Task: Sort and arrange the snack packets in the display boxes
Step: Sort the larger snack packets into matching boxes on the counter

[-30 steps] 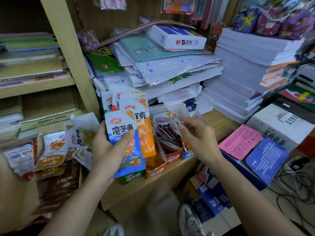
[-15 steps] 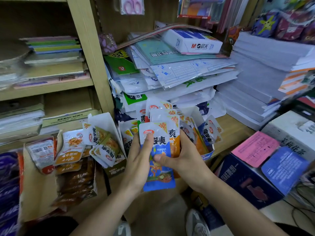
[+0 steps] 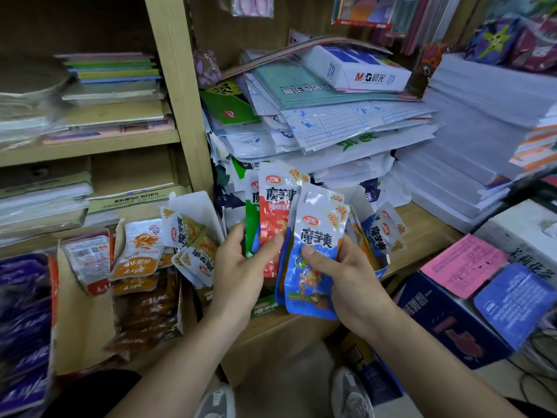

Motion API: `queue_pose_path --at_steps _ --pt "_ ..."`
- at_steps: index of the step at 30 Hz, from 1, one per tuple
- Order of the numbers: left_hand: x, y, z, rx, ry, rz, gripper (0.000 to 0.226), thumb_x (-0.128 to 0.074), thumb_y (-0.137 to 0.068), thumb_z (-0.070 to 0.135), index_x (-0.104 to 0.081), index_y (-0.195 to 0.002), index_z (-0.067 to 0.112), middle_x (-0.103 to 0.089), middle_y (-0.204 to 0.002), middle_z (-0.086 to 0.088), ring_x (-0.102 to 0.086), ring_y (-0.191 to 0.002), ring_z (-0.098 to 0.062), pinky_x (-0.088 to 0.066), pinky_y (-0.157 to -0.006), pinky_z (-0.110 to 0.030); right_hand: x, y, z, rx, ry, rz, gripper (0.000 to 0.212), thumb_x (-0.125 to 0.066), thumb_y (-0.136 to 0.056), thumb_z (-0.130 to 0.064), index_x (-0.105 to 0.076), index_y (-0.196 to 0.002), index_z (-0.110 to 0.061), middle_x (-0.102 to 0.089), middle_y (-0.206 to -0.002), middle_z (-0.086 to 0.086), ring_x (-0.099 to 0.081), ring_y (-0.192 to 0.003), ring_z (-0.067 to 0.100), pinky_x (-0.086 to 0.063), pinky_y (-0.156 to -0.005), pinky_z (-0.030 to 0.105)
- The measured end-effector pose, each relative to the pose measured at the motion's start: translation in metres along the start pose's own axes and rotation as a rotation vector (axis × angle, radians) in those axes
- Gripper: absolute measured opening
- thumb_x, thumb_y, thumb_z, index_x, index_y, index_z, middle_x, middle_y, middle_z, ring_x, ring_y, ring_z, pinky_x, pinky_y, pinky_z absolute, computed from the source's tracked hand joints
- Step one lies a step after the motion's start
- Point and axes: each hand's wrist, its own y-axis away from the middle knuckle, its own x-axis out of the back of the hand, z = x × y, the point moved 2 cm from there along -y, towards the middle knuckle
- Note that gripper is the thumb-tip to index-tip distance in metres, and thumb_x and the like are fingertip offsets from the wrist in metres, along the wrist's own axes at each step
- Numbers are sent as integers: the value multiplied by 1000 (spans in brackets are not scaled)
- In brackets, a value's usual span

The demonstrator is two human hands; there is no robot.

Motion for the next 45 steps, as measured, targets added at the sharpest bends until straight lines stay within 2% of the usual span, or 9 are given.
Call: queue_pose_path --at_steps 4,9,13,20,27,31,35,39,45 --pt "3 -1 4 22 65 26 14 -60 -100 20 -74 -99 24 -78 -99 -1 -75 -92 -19 -58 -79 -36 5 -1 -3 -21 -29 39 38 -65 -87 -6 -58 -124 -6 -71 -116 22 -72 -93 39 -62 -76 50" --pt "-3 3 6 39 -25 -123 39 -58 -99 10 -75 -67 25 -73 -70 15 -67 -67 2 -51 -65 -15 11 2 -13 23 -17 28 38 -64 -86 -9 -58 -124 -14 -73 -116 16 -72 -99 39 -60 -81 56" --pt "-7 -9 3 -35 -78 -171 20 -57 -99 6 -68 -109 20 -77 -95 0 -74 -87 -14 -58 -72 -25 28 4 -21 44 -28 105 40 -67 -85 -9 -59 -124 -13 -72 -117 17 -71 -100 41 -62 -75 50" --pt "-15 -22 7 -40 85 133 14 -59 -100 15 -67 -90 21 -75 -92 4 -71 -84 -10 -54 -65 -20 65 8 -38 122 -89 351 33 -64 -92 2 -59 -123 -9 -76 -106 12 -75 -85 31 -62 -71 52" --pt "-34 -39 16 -269 -135 141 9 -74 -91 16 -70 -89 24 -75 -86 5 -71 -79 -13 -58 -68 -34 111 14 -65 209 -77 591 27 -69 -89 2 -58 -108 -14 -74 -95 11 -74 -70 25 -63 -60 48" --pt "-53 -38 9 -416 -357 187 19 -77 -87 21 -61 -88 30 -74 -86 9 -73 -74 -11 -61 -71 -45 118 16 -65 210 -80 605 26 -66 -90 5 -59 -111 -10 -73 -88 9 -73 -63 21 -58 -50 36" --pt "-72 -44 -4 -364 -364 86 36 -77 -82 29 -51 -107 35 -72 -93 9 -74 -81 -20 -61 -73 -49 121 17 -68 200 -97 601 32 -67 -90 4 -58 -119 -7 -75 -100 14 -76 -76 29 -62 -56 42" --pt "-83 -39 -12 -419 -571 80 87 -78 -81 15 -29 -153 28 -66 -76 8 -68 -71 -10 -56 -64 -26 122 19 -69 190 -116 584 35 -67 -90 4 -56 -122 -6 -76 -103 16 -76 -76 29 -62 -57 43" --pt "-86 -40 -13 -535 -754 68 74 -81 -83 25 -42 -146 22 -67 -80 9 -67 -74 -9 -57 -80 -43 128 17 -65 161 -97 558 38 -70 -89 0 -58 -123 -8 -77 -102 11 -76 -84 31 -63 -67 49"
